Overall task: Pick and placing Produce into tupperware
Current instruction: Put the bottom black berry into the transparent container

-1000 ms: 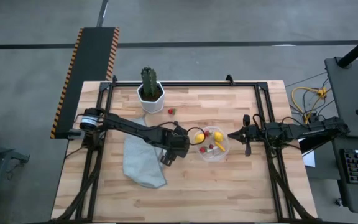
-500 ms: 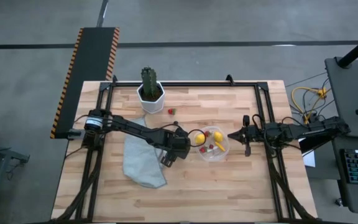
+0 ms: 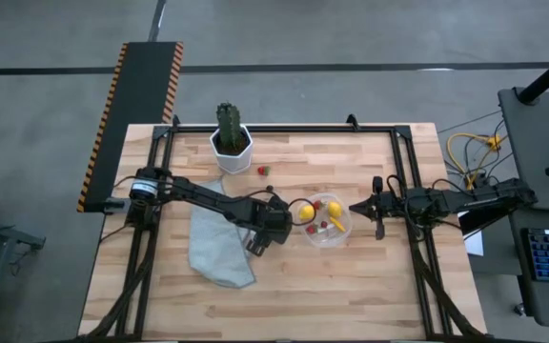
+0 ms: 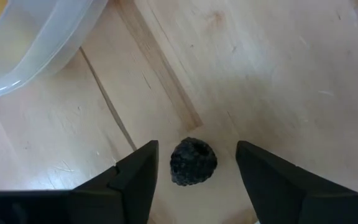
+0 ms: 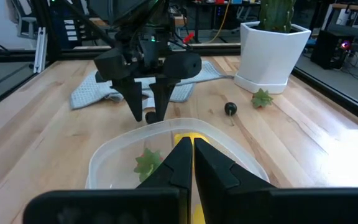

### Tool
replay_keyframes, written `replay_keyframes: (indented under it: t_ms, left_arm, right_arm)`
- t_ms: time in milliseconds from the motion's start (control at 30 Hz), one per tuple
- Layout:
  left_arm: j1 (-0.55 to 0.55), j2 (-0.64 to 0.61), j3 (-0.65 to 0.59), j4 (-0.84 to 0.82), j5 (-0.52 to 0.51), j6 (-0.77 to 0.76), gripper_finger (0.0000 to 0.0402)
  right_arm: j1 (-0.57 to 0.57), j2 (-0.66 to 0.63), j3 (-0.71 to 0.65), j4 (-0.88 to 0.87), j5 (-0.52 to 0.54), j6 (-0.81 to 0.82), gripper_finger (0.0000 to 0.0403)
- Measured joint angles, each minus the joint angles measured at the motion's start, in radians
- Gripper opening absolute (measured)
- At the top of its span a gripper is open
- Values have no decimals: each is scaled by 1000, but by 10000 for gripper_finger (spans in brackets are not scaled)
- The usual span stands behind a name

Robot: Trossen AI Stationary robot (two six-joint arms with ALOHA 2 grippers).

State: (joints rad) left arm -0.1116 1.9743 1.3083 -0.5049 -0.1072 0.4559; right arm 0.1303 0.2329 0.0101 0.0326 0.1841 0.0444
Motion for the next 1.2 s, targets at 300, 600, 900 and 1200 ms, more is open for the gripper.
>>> replay_keyframes:
  t_ms: [300, 600, 900, 1200]
  left_arm:
    - [-1, 1, -1, -4, 10, 4, 114]
    - [-1, 2, -1, 1, 2, 6, 70]
    - [2, -14, 60, -2, -37, 28, 70]
    - [-1, -32, 166, -82, -68, 57, 70]
  right_arm:
    - [0, 0, 0, 0, 0, 0, 9]
    - [0, 0, 0, 0, 0, 0, 9]
    - [0, 0, 0, 0, 0, 0, 9]
    - [0, -1, 0, 0, 0, 1, 9]
